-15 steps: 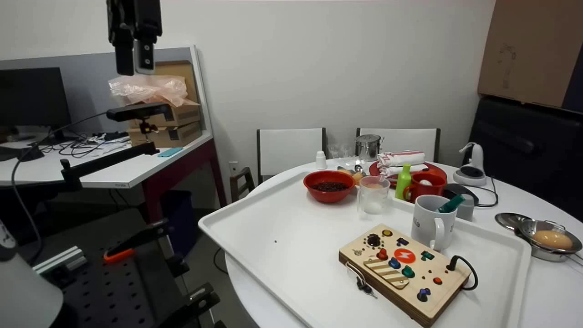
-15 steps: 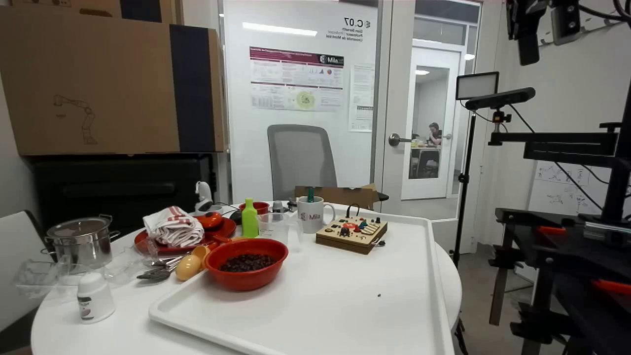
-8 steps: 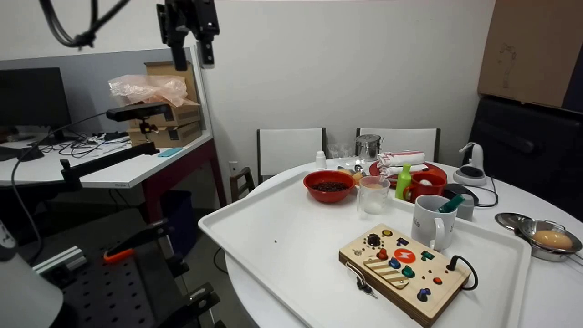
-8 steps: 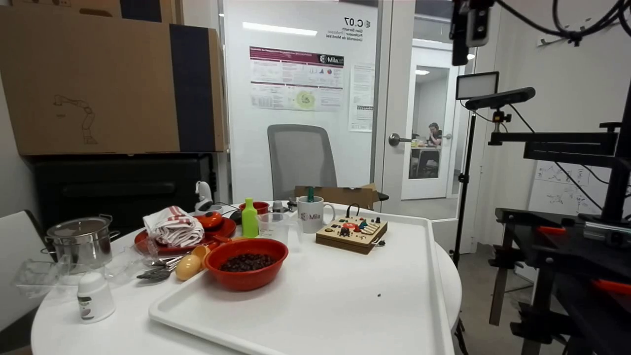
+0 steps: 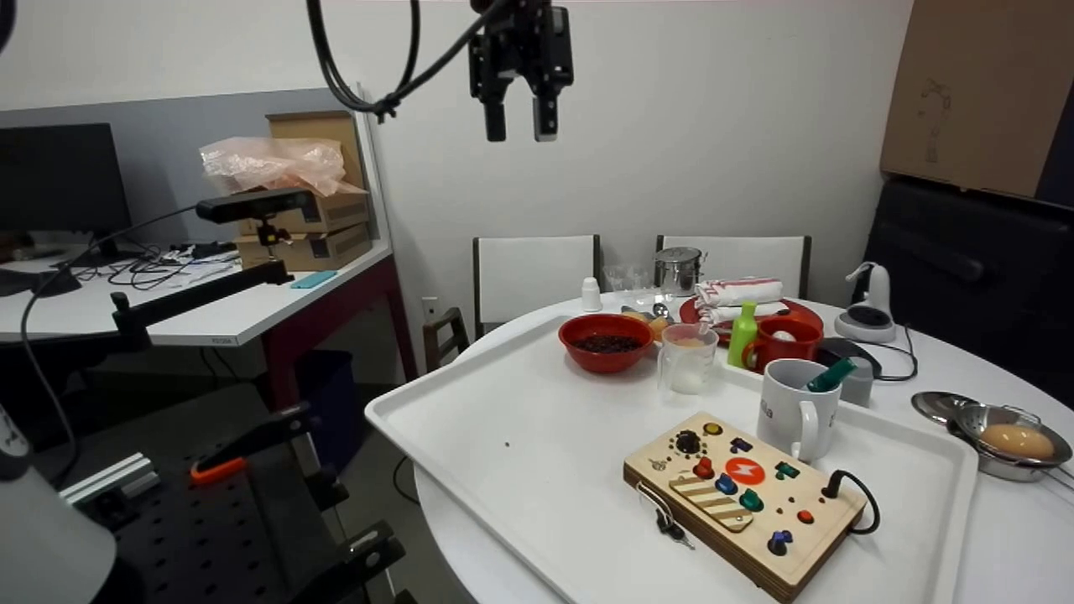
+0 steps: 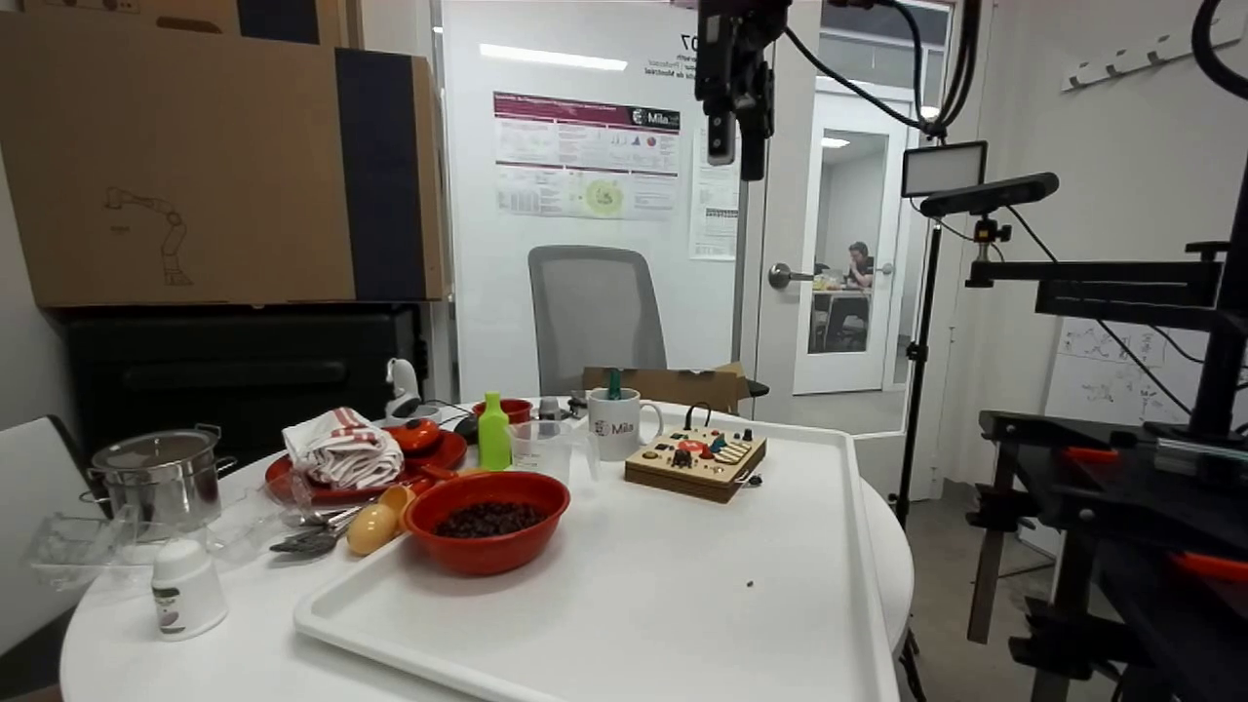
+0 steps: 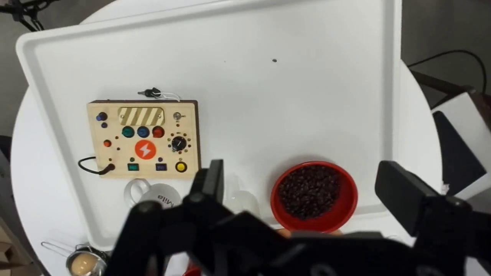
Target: Flip the yellow switch on top of the wooden board
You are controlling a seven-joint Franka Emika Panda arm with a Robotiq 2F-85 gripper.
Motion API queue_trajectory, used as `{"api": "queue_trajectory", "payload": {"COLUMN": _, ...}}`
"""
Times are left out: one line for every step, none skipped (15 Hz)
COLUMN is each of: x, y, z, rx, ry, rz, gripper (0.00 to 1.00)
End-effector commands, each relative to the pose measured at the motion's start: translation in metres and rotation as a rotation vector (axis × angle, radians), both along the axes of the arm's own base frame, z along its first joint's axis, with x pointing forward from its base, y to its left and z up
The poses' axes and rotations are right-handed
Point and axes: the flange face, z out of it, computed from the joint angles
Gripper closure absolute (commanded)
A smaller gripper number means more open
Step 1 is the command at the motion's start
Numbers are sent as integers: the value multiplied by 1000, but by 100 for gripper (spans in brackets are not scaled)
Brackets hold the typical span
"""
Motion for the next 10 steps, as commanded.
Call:
{"api": "queue_trajectory", "payload": {"x": 8, "y": -6, "z": -4, "rx": 2, "ry": 8, "rz": -14, "gripper": 0}}
{"api": "queue_trajectory", "payload": {"x": 13, "y": -8, "z": -6, "rx": 3, "ry": 13, "rz": -20, "gripper": 0}}
{"api": "queue_trajectory", "payload": {"x": 15, "y": -7, "z": -7, "rx": 3, "ry": 15, "rz": -21, "gripper": 0}}
{"api": "queue_trajectory", "payload": {"x": 9, "y": 3, "z": -12, "rx": 13, "ry": 23, "rz": 1, "gripper": 0}}
{"api": "queue_trajectory", "payload": {"x": 10, "y": 4, "z": -18, "rx": -2, "ry": 24, "rz": -10, "gripper": 0}}
{"api": "queue_trajectory", "payload": {"x": 15, "y": 2, "z": -27, "rx": 0, "ry": 31, "rz": -24, "gripper": 0}}
{"api": "queue_trajectory", "payload": {"x": 17, "y": -2, "z": -34, "rx": -20, "ry": 24, "rz": -43, "gripper": 0}}
{"api": "queue_trajectory", "payload": {"x": 23, "y": -11, "z": -42, "rx": -23, "ry": 28, "rz": -67, "gripper": 0}}
{"api": "queue_trajectory", "payload": {"x": 27, "y": -18, "z": -49, "rx": -24, "ry": 25, "rz": -84, "gripper": 0}}
{"api": "queue_trajectory", "payload": {"x": 32, "y": -28, "z": -58, "rx": -23, "ry": 23, "rz": -112, "gripper": 0}}
